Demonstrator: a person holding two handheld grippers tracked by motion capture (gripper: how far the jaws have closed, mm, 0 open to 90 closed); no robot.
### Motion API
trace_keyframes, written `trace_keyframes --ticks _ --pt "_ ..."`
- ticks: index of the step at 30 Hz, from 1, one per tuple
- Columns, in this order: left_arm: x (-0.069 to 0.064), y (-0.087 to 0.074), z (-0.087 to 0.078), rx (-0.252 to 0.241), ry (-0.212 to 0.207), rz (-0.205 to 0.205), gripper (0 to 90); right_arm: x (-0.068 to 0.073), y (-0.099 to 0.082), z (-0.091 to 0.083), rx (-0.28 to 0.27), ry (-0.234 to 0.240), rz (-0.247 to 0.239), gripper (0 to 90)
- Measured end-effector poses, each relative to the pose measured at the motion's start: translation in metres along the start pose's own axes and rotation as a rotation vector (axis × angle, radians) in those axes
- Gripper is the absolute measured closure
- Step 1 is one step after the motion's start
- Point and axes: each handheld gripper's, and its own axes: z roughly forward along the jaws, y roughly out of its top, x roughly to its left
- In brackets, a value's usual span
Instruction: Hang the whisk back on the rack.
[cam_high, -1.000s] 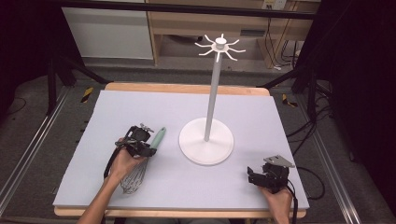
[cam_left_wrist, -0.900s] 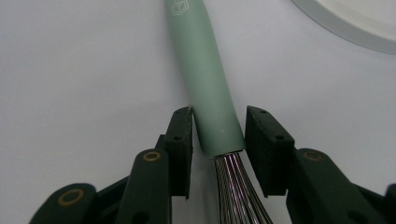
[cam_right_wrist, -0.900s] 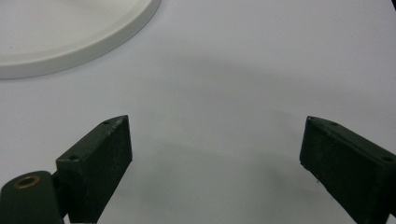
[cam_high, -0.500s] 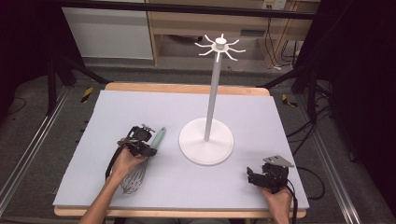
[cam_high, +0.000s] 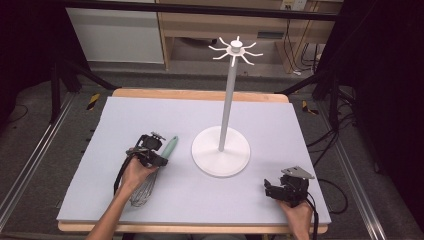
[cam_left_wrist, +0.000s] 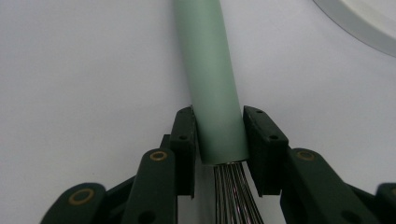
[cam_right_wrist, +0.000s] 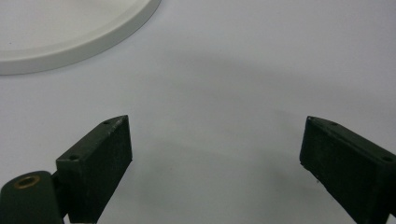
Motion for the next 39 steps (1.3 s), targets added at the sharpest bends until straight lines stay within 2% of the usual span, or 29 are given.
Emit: trace_keyframes --ticks 4,27,35,39 --pt "-0.001 -0.001 -0.005 -0.022 0.003 0.006 66.8 0.000 0.000 0.000 -0.001 -0.001 -0.004 9.8" --pt "-0.003 -0.015 -0.045 -0.121 -0.065 0.039 68.6 0.000 0.000 0.000 0.003 -0.006 0.002 9.7" --pt "-0.004 -0.024 -0.065 -0.202 -0.081 0.035 68.6 0.000 0.000 0.000 0.002 -0.010 0.004 9.7" --pt "-0.004 -0.027 -0.071 -0.222 -0.089 0.038 68.6 -0.001 0.000 0.000 0.002 -0.012 0.001 9.7"
